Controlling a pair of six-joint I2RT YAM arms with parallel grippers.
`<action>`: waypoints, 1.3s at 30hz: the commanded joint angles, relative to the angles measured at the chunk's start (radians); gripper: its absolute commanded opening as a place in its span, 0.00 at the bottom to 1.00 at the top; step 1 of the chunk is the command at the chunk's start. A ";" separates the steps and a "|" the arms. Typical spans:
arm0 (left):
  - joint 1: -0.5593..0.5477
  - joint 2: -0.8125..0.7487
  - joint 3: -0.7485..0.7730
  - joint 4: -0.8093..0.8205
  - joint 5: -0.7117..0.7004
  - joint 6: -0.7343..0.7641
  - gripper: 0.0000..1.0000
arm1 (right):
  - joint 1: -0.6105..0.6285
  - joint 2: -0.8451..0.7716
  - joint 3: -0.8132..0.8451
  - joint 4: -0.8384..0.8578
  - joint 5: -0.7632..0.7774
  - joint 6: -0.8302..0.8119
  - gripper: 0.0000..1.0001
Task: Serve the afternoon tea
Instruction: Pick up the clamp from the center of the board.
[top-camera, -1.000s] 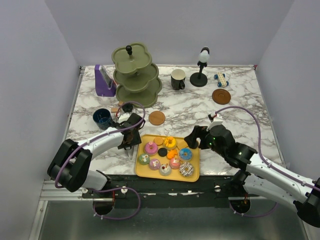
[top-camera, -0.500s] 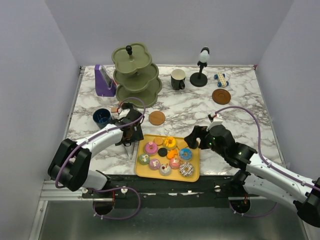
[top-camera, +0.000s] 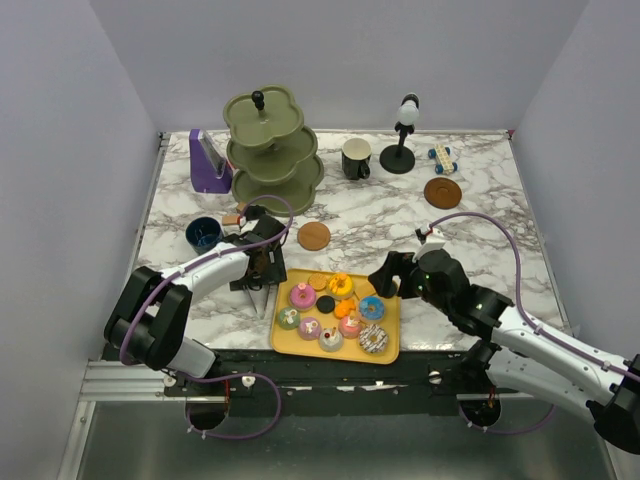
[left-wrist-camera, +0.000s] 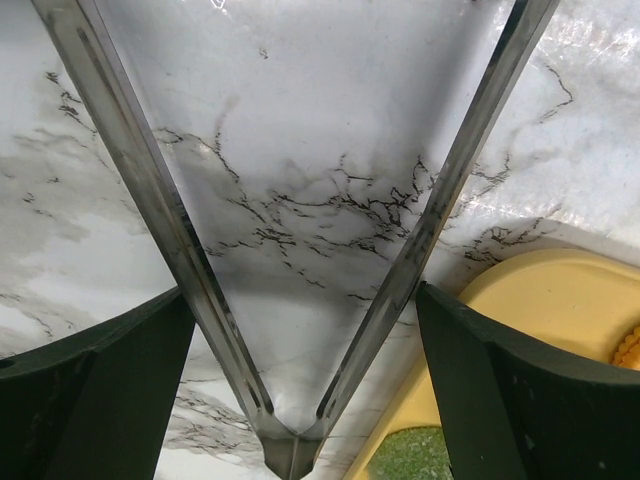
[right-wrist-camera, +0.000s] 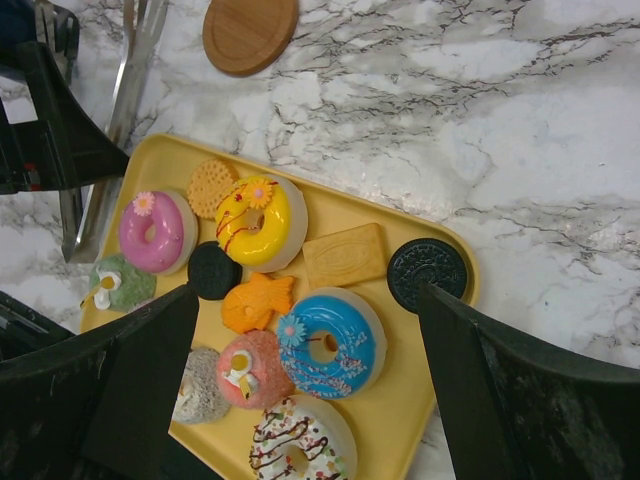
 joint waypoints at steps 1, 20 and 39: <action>-0.002 0.015 0.026 -0.043 0.003 -0.043 0.96 | 0.004 0.015 0.008 0.007 0.027 0.002 0.98; -0.021 -0.156 -0.042 -0.014 -0.034 -0.065 0.52 | 0.004 -0.025 0.016 -0.020 0.031 0.001 0.98; -0.157 -0.541 0.093 -0.202 -0.148 -0.028 0.56 | 0.004 -0.013 0.059 -0.028 0.038 -0.008 0.98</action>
